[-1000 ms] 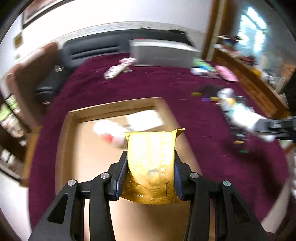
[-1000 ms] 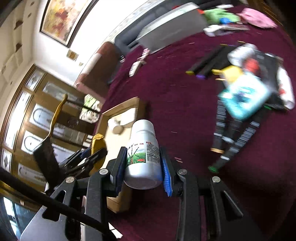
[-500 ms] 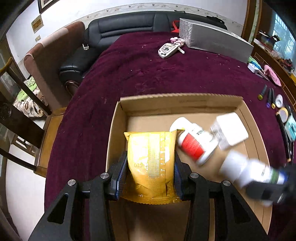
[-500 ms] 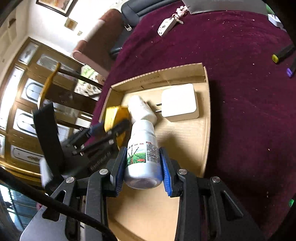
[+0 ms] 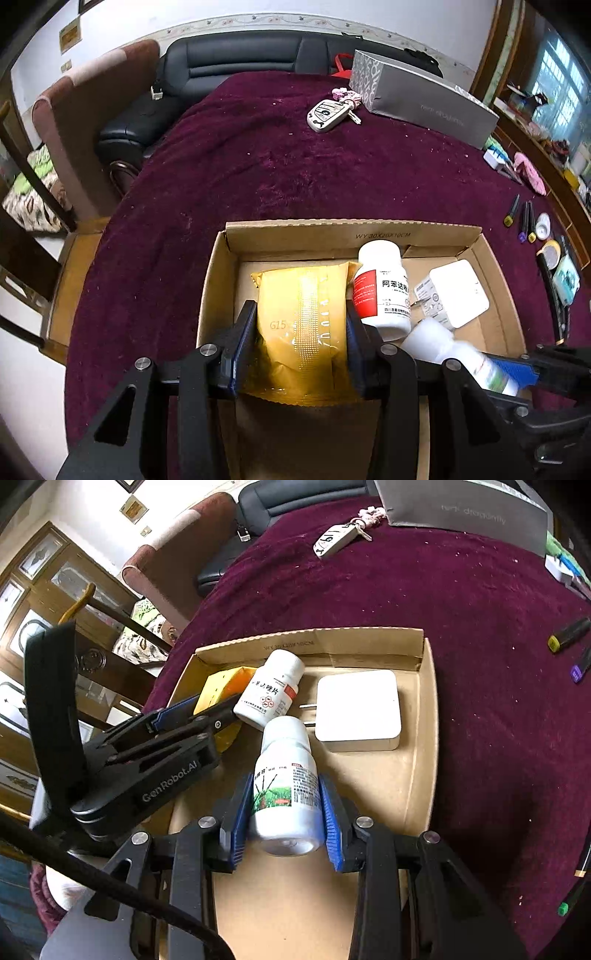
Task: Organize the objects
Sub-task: 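Lower the packet and bottle into the tray and open both grippers, then withdraw both grippers from the tray back toward the pile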
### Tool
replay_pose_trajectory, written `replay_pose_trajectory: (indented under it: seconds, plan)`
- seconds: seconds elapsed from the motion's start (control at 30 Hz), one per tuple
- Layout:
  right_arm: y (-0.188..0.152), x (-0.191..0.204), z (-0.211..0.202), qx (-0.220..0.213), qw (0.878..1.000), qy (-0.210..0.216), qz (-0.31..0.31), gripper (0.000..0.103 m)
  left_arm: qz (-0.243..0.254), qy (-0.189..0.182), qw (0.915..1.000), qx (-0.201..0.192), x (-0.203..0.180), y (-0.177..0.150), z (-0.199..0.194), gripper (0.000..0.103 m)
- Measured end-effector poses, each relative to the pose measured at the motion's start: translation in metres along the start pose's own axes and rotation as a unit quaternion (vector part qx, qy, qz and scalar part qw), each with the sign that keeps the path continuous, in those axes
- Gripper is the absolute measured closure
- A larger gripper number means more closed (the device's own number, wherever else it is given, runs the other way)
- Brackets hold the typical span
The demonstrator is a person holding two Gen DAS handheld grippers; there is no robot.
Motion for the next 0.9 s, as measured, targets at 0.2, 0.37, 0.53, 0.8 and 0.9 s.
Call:
replay_pose_trajectory:
  seconds: [0.2,0.37,0.53,0.8,0.9]
  plan:
    - [-0.005,0.008,0.002,-0.022,1.000,-0.006,-0.015,0.069,0.031,0.015,0.9994,-0.001,-0.003,0.001,0.003,0.063]
    - [-0.009,0.013,-0.018,-0.050,0.999,0.010,-0.013,0.069,0.025,0.008,0.9996,-0.006,-0.002,0.001,-0.002,0.063]
    - [-0.022,0.013,-0.058,-0.096,0.995,-0.004,-0.026,0.060,0.021,0.010,0.9988,-0.043,-0.014,-0.006,-0.038,0.063]
    - [-0.043,-0.012,-0.105,-0.142,0.989,-0.034,-0.013,0.057,0.048,0.015,0.9926,-0.111,-0.065,-0.037,-0.093,0.053]
    - [-0.052,-0.031,-0.124,-0.164,0.985,-0.055,0.004,0.057,0.063,0.013,0.9905,-0.122,-0.087,-0.045,-0.103,0.053]
Point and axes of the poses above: each gripper's, at about its wrist camera, not at the fingertips, and z roughly the way its jaws point, x to its left, y to its top, the point moved 1 cm from there along z, roughly the way its jaws point, and after that the axes turned 9 degrees about -z, right-handed, at the moved point
